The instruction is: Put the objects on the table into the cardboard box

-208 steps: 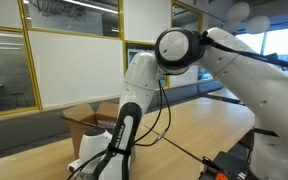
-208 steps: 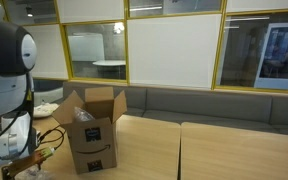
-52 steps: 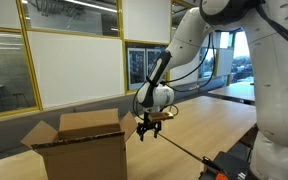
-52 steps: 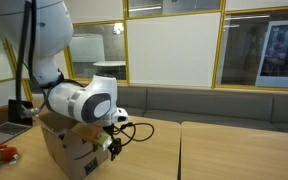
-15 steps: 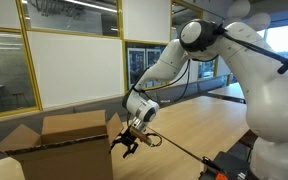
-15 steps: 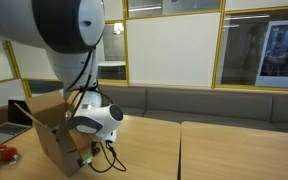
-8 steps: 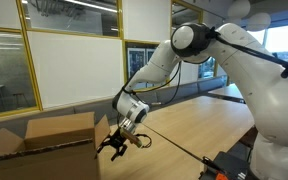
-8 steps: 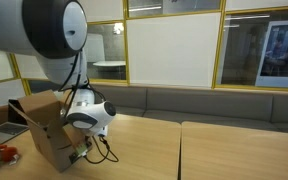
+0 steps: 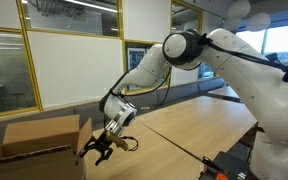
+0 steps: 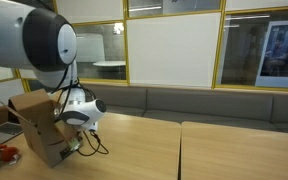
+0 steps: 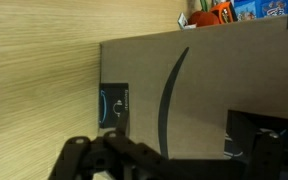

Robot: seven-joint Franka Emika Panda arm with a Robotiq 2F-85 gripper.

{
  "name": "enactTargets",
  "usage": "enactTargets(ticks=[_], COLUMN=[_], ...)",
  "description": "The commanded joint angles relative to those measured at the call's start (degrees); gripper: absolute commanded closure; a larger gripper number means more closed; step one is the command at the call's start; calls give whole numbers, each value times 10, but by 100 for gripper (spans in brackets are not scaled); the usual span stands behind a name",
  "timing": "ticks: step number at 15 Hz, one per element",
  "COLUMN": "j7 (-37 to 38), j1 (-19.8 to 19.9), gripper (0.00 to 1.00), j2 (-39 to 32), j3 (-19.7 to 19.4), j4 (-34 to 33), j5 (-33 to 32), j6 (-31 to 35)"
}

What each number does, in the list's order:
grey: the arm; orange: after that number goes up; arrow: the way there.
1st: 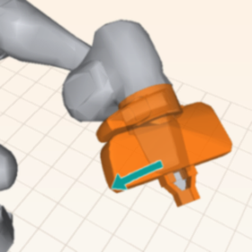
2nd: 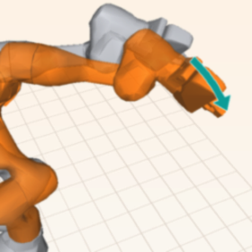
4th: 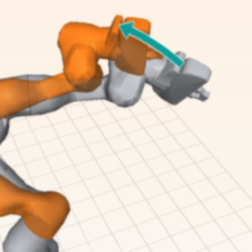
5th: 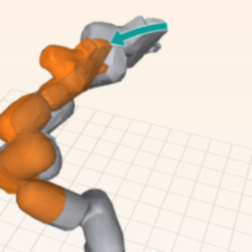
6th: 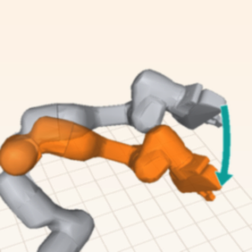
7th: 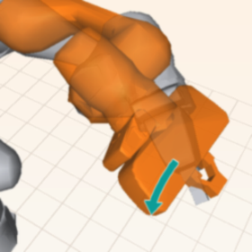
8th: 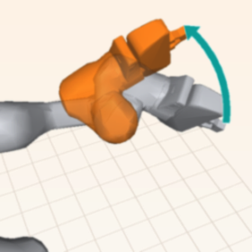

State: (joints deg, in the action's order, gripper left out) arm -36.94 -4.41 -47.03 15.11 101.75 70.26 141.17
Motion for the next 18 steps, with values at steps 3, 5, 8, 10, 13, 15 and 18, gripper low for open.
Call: enactTargets(ticks=[3,5,8,10,13,15,18], j7=[36,40,39,44,65,77,102], j1=[-31,-34,-36,-38,-40,-35,-26], gripper=[0,0,0,0,0,0,0], j2=[-39,-41,-40,-31,5,39,94], j3=[-9,-5,-5,-12,-36,-51,-76], j4=[-82,-96,-108,-111,-93,-68,-27], j5=[-28,-35,-43,-66,-145,-206,-304], j6=[-30,-35,-39,-45,-46,-33,-7])
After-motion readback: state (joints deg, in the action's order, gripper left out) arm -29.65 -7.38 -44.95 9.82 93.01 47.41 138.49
